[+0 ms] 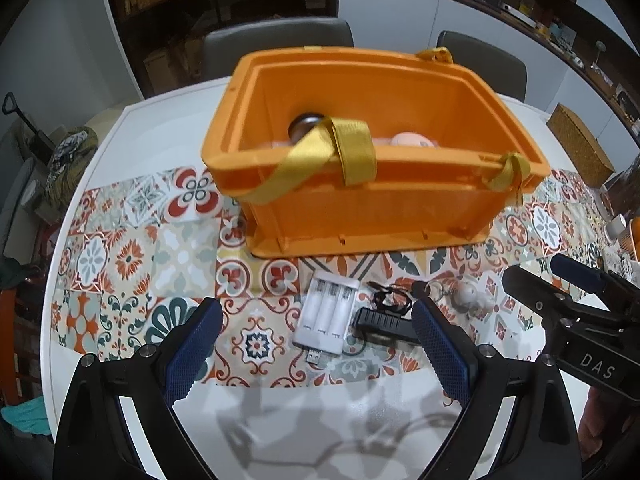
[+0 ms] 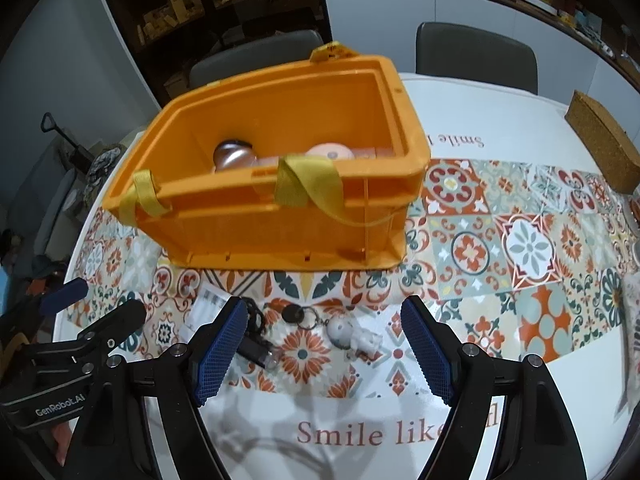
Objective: Organize rigid objects
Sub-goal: 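Reach the right tool to the white figurine keychain while the left tool approaches the black flashlight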
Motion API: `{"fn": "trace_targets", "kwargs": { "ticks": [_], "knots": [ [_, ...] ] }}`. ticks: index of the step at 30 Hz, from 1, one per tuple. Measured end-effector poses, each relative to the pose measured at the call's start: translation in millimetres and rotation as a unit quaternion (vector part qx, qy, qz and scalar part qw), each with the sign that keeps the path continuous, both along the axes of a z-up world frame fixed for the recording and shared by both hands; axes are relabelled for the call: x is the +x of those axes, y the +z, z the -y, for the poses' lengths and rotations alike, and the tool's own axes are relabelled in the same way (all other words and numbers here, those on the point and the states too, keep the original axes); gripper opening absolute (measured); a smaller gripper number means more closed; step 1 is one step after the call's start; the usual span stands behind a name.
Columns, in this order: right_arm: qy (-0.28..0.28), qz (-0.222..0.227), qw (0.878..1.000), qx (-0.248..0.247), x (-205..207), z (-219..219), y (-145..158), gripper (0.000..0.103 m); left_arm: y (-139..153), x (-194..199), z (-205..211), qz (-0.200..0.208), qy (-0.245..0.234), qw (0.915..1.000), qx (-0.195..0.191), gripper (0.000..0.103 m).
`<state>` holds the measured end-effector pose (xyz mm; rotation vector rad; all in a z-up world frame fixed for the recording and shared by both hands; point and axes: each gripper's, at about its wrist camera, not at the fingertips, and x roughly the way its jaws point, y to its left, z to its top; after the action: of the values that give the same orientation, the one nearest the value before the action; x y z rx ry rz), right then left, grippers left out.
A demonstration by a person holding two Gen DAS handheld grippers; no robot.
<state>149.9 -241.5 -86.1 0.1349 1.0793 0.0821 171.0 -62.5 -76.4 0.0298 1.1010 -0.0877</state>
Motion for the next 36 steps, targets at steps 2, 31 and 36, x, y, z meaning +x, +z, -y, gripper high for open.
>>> {"fn": "trace_targets", "kwargs": {
  "ticks": [2, 31, 36],
  "knots": [
    [0.001, -0.007, 1.000, 0.004, 0.3, 0.8, -5.5, 0.079, -4.5, 0.4, 1.8, -0.007, 0.000, 1.0000, -0.001, 0.097],
    [0.013, -0.090, 0.996, -0.016, 15.0, 4.6, -80.8, 0.071, -68.9, 14.8, 30.6, -0.079, -0.027, 0.9957, 0.040, 0.097],
    [0.021, -0.095, 0.995, -0.025, 17.8, 0.5, -91.9, 0.067, -77.9, 17.4, 34.1, -0.087, -0.028, 0.9947, 0.046, 0.097]
  ]
}}
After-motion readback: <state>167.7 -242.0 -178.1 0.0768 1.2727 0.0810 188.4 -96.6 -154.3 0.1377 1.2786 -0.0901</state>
